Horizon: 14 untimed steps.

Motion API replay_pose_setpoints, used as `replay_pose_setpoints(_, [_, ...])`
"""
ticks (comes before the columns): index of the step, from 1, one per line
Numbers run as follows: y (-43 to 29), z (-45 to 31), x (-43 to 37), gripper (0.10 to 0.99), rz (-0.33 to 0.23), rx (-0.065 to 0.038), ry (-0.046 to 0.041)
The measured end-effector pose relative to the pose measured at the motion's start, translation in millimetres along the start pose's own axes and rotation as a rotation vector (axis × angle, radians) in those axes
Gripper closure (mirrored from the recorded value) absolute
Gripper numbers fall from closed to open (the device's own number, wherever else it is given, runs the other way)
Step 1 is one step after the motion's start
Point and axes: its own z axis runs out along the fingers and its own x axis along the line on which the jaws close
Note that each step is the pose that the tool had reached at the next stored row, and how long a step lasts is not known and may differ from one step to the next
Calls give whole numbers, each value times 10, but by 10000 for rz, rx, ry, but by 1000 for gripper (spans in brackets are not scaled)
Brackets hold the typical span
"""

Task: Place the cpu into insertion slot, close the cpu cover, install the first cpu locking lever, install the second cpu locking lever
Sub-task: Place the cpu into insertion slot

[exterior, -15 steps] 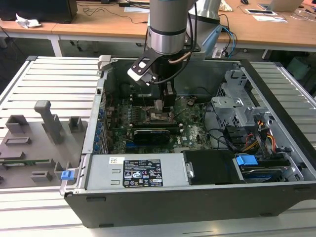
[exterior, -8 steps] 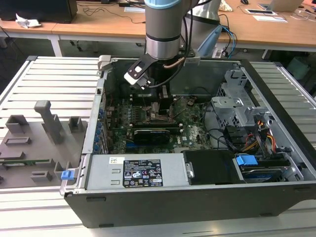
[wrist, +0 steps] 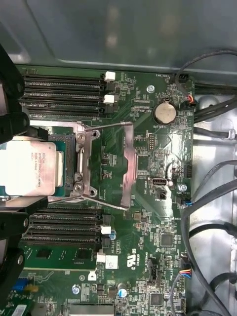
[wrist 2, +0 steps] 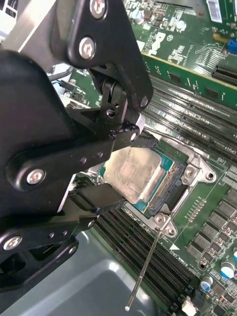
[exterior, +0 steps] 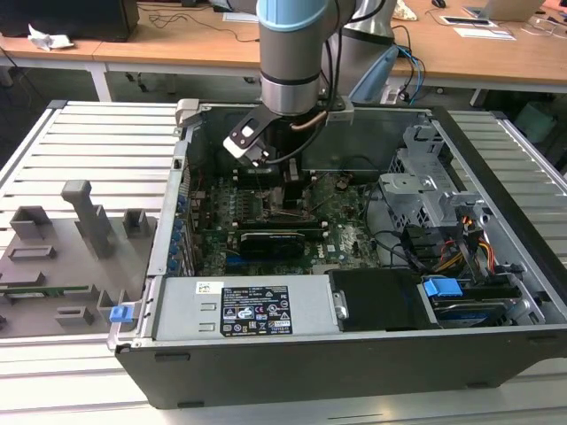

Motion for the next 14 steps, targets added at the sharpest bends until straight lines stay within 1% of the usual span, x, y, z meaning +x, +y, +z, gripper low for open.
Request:
replay_pose_setpoints(8, [-13,83,56,553,44,-1,-3])
replay_pose_setpoints(9, [-14,102,61,553,43,-1,-3])
replay_pose_setpoints(14, [-18,160,60,553,44,-1,-6])
